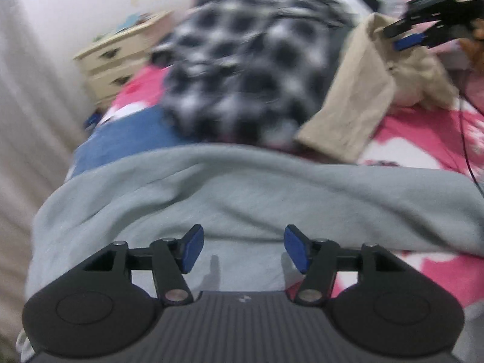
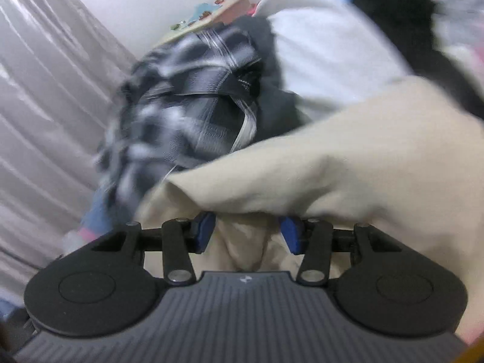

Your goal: Fold clothes

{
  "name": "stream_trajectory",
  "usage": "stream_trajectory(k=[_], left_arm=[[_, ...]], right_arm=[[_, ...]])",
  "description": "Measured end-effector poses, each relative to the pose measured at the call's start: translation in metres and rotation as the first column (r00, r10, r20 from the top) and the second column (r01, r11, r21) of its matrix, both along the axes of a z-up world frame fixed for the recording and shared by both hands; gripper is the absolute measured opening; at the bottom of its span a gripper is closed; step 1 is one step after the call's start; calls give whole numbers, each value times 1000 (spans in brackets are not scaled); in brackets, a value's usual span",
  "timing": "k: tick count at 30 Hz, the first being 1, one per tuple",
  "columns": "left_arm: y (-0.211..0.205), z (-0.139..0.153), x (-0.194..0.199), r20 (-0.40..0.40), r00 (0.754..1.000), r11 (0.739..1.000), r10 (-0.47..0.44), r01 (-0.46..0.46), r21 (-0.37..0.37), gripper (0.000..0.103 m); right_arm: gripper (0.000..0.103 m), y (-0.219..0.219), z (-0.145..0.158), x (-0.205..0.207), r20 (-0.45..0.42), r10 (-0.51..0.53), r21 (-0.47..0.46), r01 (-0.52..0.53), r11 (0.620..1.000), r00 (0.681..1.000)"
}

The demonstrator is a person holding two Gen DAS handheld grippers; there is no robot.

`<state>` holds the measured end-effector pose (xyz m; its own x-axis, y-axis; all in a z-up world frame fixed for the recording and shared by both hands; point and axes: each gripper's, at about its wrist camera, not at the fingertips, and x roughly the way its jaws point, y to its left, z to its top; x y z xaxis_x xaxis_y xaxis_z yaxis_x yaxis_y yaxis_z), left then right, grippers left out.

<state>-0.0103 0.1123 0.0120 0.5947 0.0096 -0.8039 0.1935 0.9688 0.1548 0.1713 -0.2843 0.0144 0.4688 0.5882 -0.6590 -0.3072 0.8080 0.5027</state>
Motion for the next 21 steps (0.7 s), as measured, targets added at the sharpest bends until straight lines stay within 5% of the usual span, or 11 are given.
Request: stream_trajectory(k=[4,8,10,16,18,21], left_arm=[[-25,-6,-4,24,993,993,-112,112,-23,63],[-46,-18,-9,61,964,966,-257,257,15,63],[-54,-22,-10,63,947,949,-316,314,31,63],[-72,-30,-16,100,877,882,-470,461,97,64],[-80,-37,-22,90,852,855,-516,504,123,64],[-84,-43,-29,93,829,832,-551,539,130,64]], right_arm=[[48,-83,33,-106,102,6,29,-9,1000,995],[48,-119,28,-209,89,-1,-145,14,989,996],[48,-112,10,-247,43,-4,-256,15,966,999],[48,-85,-16,-329,-52,-25,-341,6,940,998],[47,-64,-16,-355,-41,133,-417,-137,898,990],[46,-28,-6,-387,-67,449,-495,-420,760,891]])
